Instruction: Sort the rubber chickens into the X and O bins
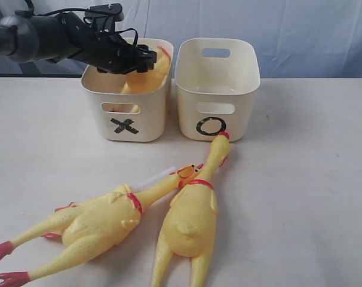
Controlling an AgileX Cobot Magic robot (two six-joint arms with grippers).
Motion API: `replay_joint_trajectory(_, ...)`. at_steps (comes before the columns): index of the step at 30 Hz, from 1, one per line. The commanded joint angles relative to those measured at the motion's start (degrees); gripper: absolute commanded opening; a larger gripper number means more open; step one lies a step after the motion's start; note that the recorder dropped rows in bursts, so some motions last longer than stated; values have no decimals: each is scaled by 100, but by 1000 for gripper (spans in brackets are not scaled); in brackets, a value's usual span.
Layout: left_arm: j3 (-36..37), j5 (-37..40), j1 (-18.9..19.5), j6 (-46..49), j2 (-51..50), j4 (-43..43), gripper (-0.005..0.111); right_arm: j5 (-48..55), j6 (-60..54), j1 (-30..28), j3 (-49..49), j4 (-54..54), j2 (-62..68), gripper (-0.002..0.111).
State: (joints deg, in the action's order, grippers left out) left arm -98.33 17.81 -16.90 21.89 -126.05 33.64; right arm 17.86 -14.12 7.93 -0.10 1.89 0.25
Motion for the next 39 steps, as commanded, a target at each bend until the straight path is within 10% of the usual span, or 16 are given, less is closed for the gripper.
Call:
replay_joint_trajectory(1,-46,-50,18,-29,48,62,81,-38,-21,21,10,16,-25,0)
replay_joint_trajectory(23,-46,127,18,303,1165,-679,81,-38,-21,21,10,16,-25,0)
replay_joint_trajectory(39,-46,4496,18,785,2388,-862,68,-38,-21,21,10,16,-25,0)
